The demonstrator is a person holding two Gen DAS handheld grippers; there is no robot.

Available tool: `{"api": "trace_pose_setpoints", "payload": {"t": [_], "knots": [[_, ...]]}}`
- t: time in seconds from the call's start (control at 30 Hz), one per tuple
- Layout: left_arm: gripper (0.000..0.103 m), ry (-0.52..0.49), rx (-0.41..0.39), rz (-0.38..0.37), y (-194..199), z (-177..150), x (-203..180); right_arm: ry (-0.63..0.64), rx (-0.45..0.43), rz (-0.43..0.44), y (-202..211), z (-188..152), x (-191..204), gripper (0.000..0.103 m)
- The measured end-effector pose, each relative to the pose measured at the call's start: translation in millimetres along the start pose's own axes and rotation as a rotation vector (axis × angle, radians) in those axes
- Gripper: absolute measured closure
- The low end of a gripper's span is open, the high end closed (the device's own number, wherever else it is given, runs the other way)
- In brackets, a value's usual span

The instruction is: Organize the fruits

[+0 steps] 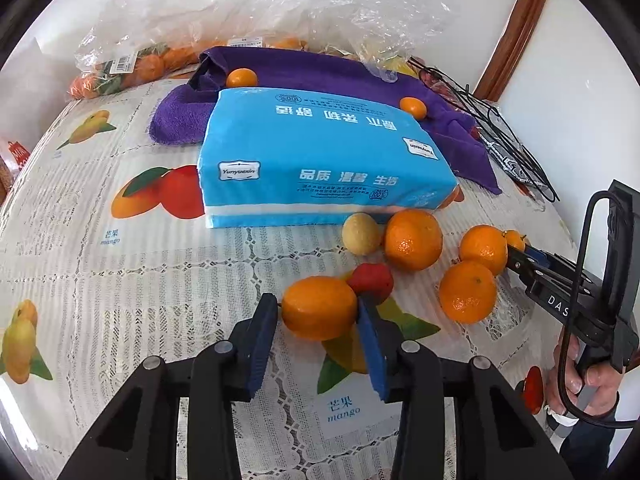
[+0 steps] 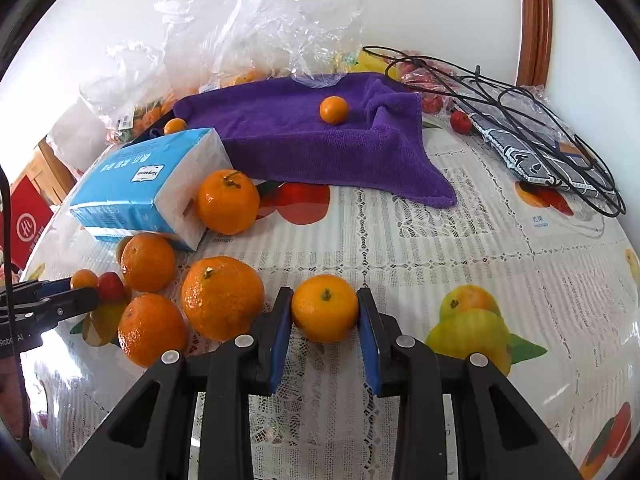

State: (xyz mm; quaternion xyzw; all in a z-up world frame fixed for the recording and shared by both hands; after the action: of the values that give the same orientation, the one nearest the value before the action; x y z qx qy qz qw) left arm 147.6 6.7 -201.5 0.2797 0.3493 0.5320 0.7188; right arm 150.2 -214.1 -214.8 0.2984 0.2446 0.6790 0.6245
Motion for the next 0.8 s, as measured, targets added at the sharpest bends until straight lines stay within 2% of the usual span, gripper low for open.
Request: {"api": "trace_pose_setpoints", "payload": {"t": [0.3,0.47,0.63,0.8], "knots": [[0.064,0.005,-0.072,0.137,10,2,27,0.05,0.01,-0.052,-1,-1,6,0.071],[0.064,0.014,-0.094,0.168,6,1,33,0.05,0.011,-0.057,-1,-1,7,0.071],[0.064,-0.022,-0.113,0.199,5,0,30,0.022,0.007,-0.031,-1,-1,3,0.071],[0.064,-0.003,-0.117,0.186,4,2,32,0.041,0.012,-0.041,-2,-2,5,0.067]]}}
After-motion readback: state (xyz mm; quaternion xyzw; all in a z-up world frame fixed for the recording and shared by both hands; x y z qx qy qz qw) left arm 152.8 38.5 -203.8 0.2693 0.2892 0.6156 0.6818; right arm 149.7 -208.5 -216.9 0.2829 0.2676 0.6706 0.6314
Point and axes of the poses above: each gripper's, at about its wrist camera, not at the fingertips, and y roughly against the way its jaws point, x to its left, z to its top, the point moved 5 cm from there along -y, roughly the way its jaws point, and after that the axes turned 5 degrees about -x, right-handed, at the moved point
